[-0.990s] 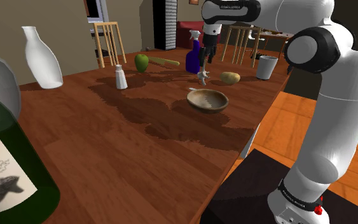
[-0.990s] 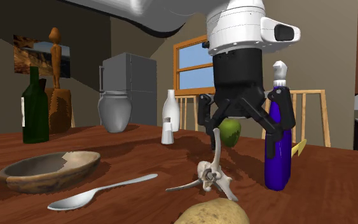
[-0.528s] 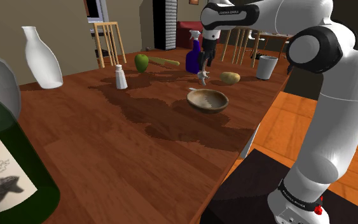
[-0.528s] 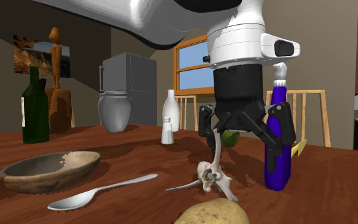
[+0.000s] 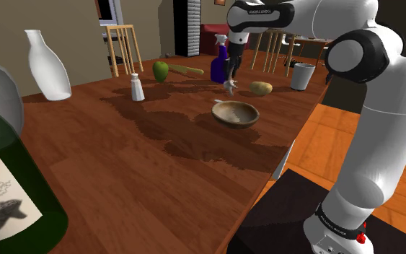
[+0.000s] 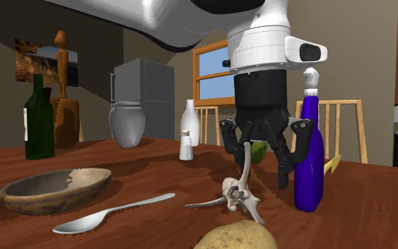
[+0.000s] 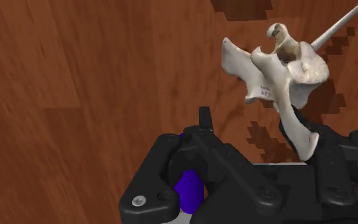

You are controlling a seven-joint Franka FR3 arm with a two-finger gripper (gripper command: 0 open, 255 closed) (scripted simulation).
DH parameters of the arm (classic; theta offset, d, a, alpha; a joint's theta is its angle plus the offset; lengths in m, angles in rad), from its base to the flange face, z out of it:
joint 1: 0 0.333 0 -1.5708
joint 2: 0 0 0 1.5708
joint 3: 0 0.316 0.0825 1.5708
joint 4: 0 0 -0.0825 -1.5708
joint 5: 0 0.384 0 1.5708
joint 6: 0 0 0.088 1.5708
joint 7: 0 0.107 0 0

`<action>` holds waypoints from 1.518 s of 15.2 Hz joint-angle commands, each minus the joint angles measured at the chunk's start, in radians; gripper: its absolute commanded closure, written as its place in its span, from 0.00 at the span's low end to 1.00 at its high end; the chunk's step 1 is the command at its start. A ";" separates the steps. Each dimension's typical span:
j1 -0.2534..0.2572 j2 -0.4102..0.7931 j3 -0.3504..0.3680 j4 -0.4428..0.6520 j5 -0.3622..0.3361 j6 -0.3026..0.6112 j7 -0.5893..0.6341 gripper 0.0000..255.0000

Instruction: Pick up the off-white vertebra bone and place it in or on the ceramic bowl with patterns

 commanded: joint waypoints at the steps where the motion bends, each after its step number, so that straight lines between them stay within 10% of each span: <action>1: -0.006 0.016 -0.006 -0.008 -0.031 -0.001 -0.001 1.00; 7: -0.007 0.018 -0.007 -0.030 -0.019 0.024 -0.007 1.00; 8: -0.007 0.018 -0.007 -0.030 -0.019 0.024 -0.007 0.00; 15: 0.150 -0.100 0.005 -0.056 -0.244 -0.172 0.971 0.00; 23: 0.149 -0.122 0.001 -0.178 -0.254 -0.079 1.019 0.00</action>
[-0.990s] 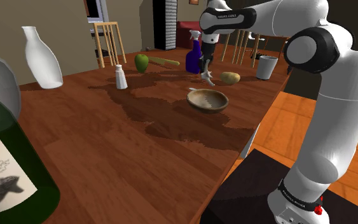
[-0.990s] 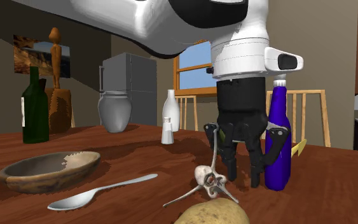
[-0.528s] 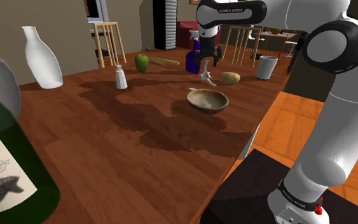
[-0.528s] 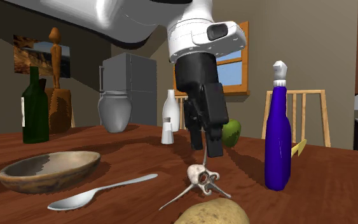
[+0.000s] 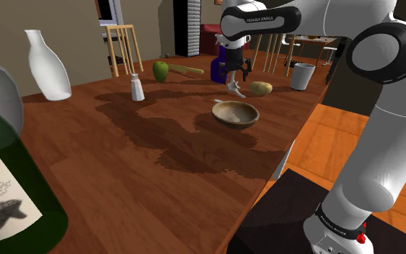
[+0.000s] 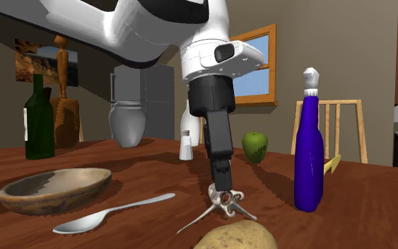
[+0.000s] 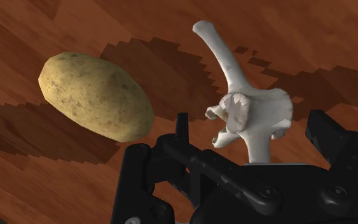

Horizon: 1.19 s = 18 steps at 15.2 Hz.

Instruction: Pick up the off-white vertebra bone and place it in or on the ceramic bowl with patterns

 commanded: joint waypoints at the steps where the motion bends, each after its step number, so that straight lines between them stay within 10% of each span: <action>1: -0.001 -0.004 -0.001 -0.025 -0.001 0.022 0.002 0.00; 8: -0.001 -0.004 -0.001 -0.025 -0.001 0.022 0.002 0.00; 9: -0.001 -0.004 -0.001 -0.025 -0.001 0.022 0.002 1.00; 18: -0.001 -0.004 -0.001 -0.025 -0.001 0.022 0.002 1.00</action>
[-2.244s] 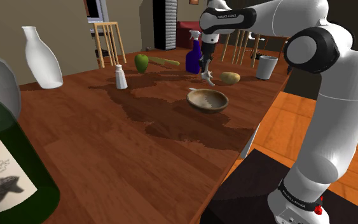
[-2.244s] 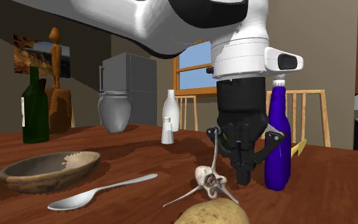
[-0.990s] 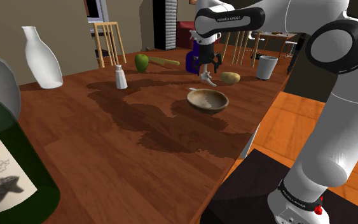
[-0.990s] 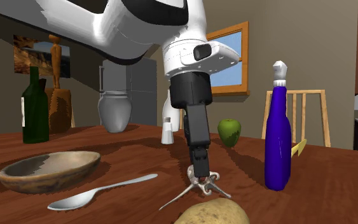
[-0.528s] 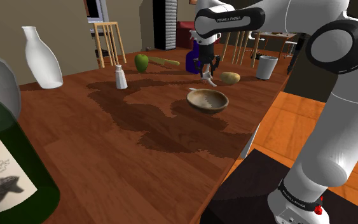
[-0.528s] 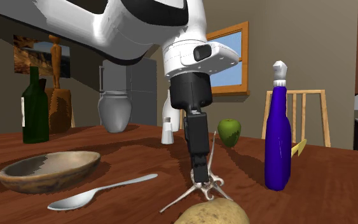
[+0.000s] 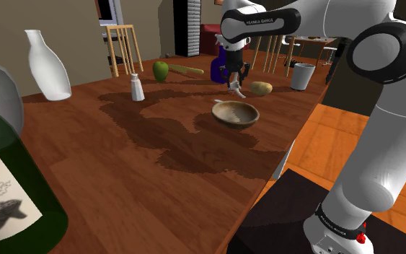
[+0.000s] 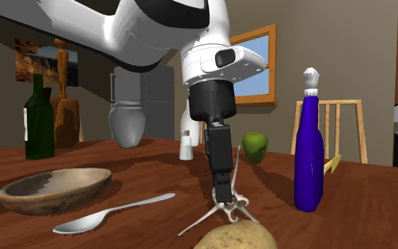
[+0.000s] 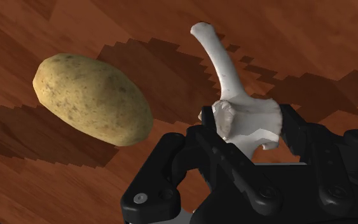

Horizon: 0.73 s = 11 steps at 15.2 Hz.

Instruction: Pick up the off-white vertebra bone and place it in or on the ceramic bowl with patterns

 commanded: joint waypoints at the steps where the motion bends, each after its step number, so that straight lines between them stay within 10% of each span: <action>1: 0.000 0.002 0.000 0.014 0.001 -0.014 -0.003 1.00; 11: 0.000 0.038 0.000 0.196 0.005 -0.157 -0.030 1.00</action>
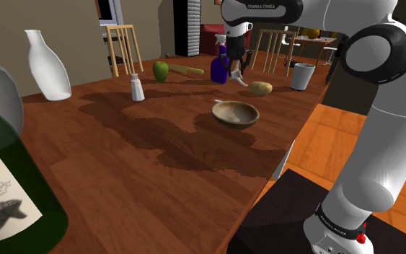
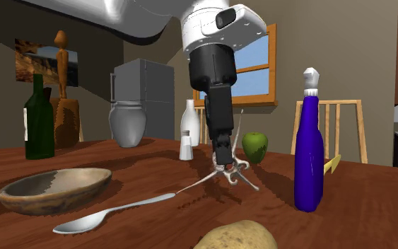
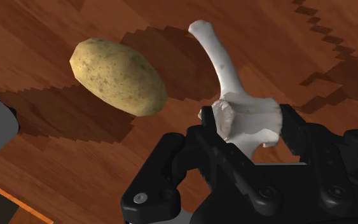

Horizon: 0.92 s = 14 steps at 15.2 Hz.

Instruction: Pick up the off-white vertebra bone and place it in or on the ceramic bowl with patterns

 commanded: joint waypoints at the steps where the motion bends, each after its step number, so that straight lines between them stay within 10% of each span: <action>1: 0.000 0.008 0.000 0.038 0.001 -0.030 -0.005 1.00; 12: -0.005 0.099 -0.004 0.315 0.007 -0.213 -0.044 1.00; 14: 0.024 0.030 0.013 0.229 -0.003 -0.203 0.000 1.00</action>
